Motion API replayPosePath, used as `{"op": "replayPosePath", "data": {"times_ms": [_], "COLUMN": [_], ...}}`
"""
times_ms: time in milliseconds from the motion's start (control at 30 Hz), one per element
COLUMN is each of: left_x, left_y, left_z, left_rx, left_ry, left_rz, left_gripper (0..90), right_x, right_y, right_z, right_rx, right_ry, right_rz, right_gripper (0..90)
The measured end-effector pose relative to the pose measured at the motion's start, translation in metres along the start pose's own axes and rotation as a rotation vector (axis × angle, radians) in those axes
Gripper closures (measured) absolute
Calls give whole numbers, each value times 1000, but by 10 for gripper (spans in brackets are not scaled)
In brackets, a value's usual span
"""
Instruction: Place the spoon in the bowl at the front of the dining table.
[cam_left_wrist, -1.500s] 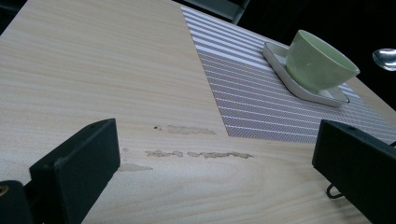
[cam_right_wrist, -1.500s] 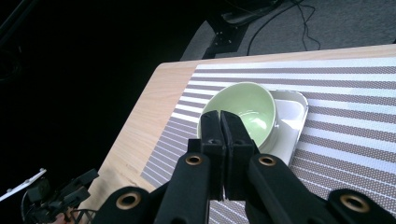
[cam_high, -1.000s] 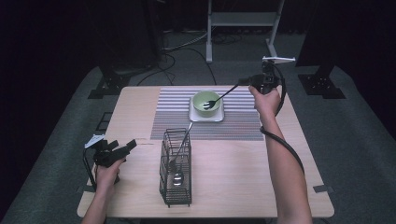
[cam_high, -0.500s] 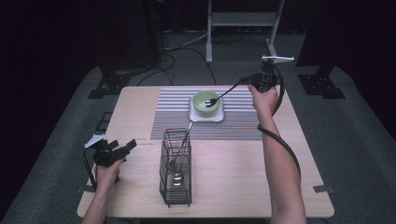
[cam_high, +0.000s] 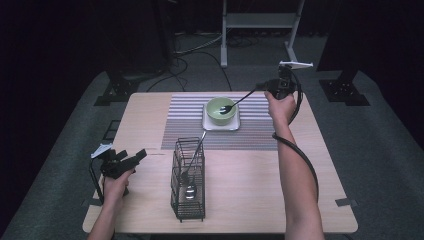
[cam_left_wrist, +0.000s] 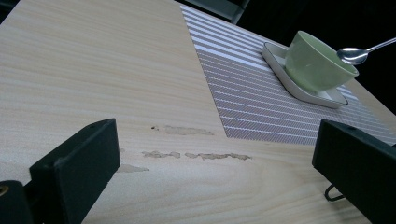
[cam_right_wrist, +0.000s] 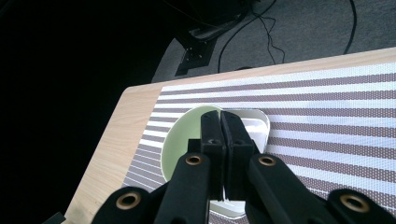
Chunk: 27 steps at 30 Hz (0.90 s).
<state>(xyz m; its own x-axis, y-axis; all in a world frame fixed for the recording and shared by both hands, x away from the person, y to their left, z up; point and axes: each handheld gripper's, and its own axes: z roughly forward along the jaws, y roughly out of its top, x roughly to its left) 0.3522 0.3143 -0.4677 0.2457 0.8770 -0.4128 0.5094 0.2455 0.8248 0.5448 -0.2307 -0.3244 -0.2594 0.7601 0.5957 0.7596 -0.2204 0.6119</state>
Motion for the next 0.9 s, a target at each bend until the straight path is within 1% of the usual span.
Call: {"op": "replayPosePath", "data": {"times_ms": [167, 533, 900], "left_x": [0, 2, 3], "left_y": [0, 0, 0], "left_z": [1, 0, -1], "left_rx": [2, 0, -3], "left_ry": [-1, 0, 1], "left_rz": [0, 1, 0], "left_gripper": [0, 0, 0], "right_x": [-1, -6, -8], "right_y": [-2, -4, -6], "right_z": [7, 15, 23], "right_rx": [10, 5, 15], "right_ry": [-9, -21, -35], "right_rz": [-7, 4, 8], "right_gripper": [886, 886, 886]}}
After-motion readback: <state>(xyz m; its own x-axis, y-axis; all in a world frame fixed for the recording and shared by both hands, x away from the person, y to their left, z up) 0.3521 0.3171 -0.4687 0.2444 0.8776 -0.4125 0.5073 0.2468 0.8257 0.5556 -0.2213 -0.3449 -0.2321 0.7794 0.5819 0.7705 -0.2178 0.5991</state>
